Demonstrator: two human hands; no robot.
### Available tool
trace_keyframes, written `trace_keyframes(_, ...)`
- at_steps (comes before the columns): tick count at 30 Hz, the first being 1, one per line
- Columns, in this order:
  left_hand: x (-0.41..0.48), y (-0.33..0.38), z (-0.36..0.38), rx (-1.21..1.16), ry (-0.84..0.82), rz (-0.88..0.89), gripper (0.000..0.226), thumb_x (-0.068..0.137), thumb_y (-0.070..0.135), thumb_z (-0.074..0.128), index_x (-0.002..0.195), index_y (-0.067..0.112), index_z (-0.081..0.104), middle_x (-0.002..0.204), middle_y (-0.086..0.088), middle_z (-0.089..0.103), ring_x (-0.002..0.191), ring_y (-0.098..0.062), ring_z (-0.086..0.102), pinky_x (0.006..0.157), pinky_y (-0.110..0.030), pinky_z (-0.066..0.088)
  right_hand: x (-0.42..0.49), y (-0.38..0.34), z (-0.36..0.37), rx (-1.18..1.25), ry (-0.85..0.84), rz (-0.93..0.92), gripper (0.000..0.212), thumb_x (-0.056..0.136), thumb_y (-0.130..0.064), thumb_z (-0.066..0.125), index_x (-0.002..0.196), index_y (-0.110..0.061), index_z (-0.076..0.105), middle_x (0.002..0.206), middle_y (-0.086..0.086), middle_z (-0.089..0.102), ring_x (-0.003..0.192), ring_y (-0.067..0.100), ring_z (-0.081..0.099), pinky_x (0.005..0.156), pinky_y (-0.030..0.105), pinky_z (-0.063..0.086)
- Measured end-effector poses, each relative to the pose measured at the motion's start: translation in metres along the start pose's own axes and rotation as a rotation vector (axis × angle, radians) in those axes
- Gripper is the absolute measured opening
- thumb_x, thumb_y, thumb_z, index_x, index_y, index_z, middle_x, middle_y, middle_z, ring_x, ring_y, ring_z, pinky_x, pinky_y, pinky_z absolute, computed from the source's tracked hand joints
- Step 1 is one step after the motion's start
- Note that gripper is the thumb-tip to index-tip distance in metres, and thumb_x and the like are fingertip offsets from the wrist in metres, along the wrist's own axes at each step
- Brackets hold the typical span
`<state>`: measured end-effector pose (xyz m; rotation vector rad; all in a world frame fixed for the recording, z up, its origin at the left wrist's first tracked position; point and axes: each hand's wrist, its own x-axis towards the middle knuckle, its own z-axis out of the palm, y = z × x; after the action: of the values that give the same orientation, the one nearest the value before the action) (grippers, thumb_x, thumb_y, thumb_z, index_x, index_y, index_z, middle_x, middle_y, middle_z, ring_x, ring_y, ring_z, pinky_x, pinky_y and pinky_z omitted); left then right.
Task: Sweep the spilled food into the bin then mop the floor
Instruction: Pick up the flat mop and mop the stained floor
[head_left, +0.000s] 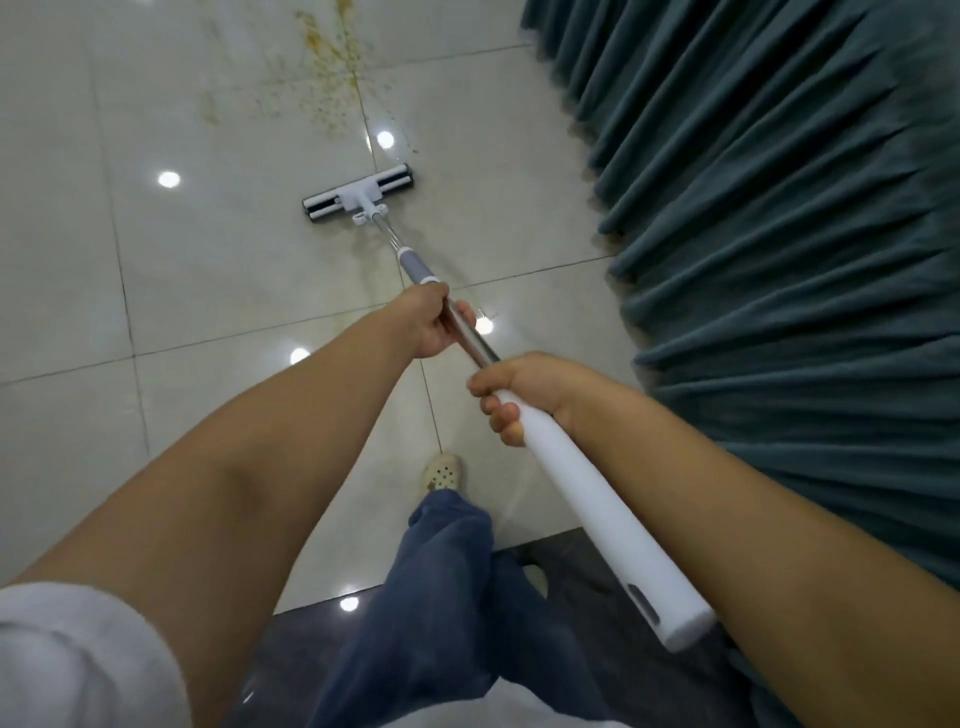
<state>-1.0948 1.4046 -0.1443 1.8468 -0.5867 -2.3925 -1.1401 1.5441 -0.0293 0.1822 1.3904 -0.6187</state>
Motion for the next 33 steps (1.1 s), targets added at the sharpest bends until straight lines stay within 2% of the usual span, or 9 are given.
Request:
trace_keyframes(5, 0.039, 0.067, -0.017, -0.024, 0.038, 0.043, 0.012, 0.100, 0.019, 0.041, 0.095, 0.008, 0.039, 0.069, -0.006, 0.040, 0.053, -0.014, 0.041, 0.039, -0.016, 0.045, 0.045, -0.064, 0.032, -0.032, 0.002, -0.014, 0.010, 0.091, -0.007, 0.055, 0.083, -0.007, 0.048, 0.053, 0.004, 0.044, 0.028, 0.008, 0.038, 0.031, 0.014, 0.036)
trace_keyframes(9, 0.054, 0.091, -0.024, -0.024, 0.043, 0.070, 0.012, 0.100, 0.019, 0.040, 0.106, 0.009, 0.037, 0.069, -0.006, 0.040, 0.051, -0.013, 0.041, 0.038, -0.016, 0.044, 0.062, -0.089, 0.041, -0.064, -0.023, -0.005, 0.014, 0.090, -0.008, 0.055, 0.079, -0.008, 0.048, 0.051, 0.003, 0.043, 0.029, 0.009, 0.037, 0.032, 0.014, 0.037)
trace_keyframes(12, 0.051, 0.080, -0.024, -0.028, 0.041, 0.072, 0.015, 0.100, 0.022, 0.039, 0.108, 0.009, 0.037, 0.070, -0.006, 0.041, 0.051, -0.013, 0.041, 0.038, -0.016, 0.044, 0.056, -0.077, 0.038, -0.069, -0.019, -0.010, 0.014, 0.091, -0.010, 0.057, 0.080, -0.008, 0.049, 0.057, 0.004, 0.042, 0.032, 0.008, 0.037, 0.033, 0.014, 0.038)
trace_keyframes(14, 0.043, 0.058, -0.024, -0.033, 0.046, 0.054, 0.018, 0.100, 0.025, 0.039, 0.108, 0.009, 0.037, 0.069, -0.005, 0.040, 0.051, -0.012, 0.041, 0.038, -0.015, 0.043, 0.047, -0.054, 0.033, -0.077, -0.016, -0.001, 0.009, 0.091, -0.012, 0.058, 0.088, -0.006, 0.051, 0.058, 0.004, 0.045, 0.035, 0.009, 0.039, 0.034, 0.016, 0.040)
trace_keyframes(18, 0.015, -0.011, -0.021, -0.054, 0.002, 0.022, 0.020, 0.101, 0.027, 0.037, 0.109, 0.009, 0.036, 0.064, -0.005, 0.039, 0.049, -0.014, 0.040, 0.040, -0.020, 0.045, 0.022, 0.011, 0.010, -0.115, 0.019, 0.054, 0.019, 0.091, -0.016, 0.061, 0.103, -0.005, 0.053, 0.058, 0.005, 0.053, 0.038, 0.009, 0.044, 0.038, 0.018, 0.044)
trace_keyframes(22, -0.032, -0.093, -0.010, -0.118, -0.065, -0.030, 0.022, 0.102, 0.027, 0.036, 0.093, 0.007, 0.041, 0.058, -0.005, 0.042, 0.049, -0.017, 0.042, 0.048, -0.029, 0.048, -0.020, 0.082, -0.022, -0.154, 0.015, 0.078, 0.013, 0.091, -0.013, 0.060, 0.095, -0.005, 0.050, 0.058, 0.005, 0.051, 0.038, 0.010, 0.043, 0.036, 0.019, 0.041)
trace_keyframes(26, -0.083, -0.181, 0.007, -0.181, -0.079, -0.082, 0.025, 0.101, 0.026, 0.039, 0.088, 0.005, 0.044, 0.041, -0.004, 0.048, 0.034, -0.016, 0.049, 0.049, -0.031, 0.047, -0.073, 0.159, -0.058, -0.173, 0.003, 0.080, 0.014, 0.091, -0.011, 0.060, 0.085, -0.007, 0.048, 0.050, 0.004, 0.050, 0.033, 0.010, 0.041, 0.033, 0.019, 0.038)
trace_keyframes(30, -0.131, -0.265, 0.020, -0.264, -0.106, -0.141, 0.023, 0.102, 0.024, 0.036, 0.089, 0.005, 0.043, 0.060, -0.008, 0.043, 0.051, -0.018, 0.045, 0.044, -0.027, 0.051, -0.131, 0.230, -0.088, -0.179, 0.011, 0.104, 0.025, 0.093, -0.014, 0.058, 0.074, -0.006, 0.044, 0.040, 0.004, 0.046, 0.029, 0.012, 0.038, 0.031, 0.017, 0.035)
trace_keyframes(33, -0.153, -0.324, 0.024, -0.286, -0.144, -0.223, 0.024, 0.103, 0.022, 0.033, 0.088, 0.005, 0.042, 0.063, -0.010, 0.044, 0.056, -0.020, 0.046, 0.045, -0.027, 0.054, -0.160, 0.279, -0.110, -0.259, 0.012, 0.160, 0.022, 0.092, -0.014, 0.059, 0.077, -0.006, 0.045, 0.050, 0.009, 0.049, 0.035, 0.018, 0.044, 0.035, 0.022, 0.039)
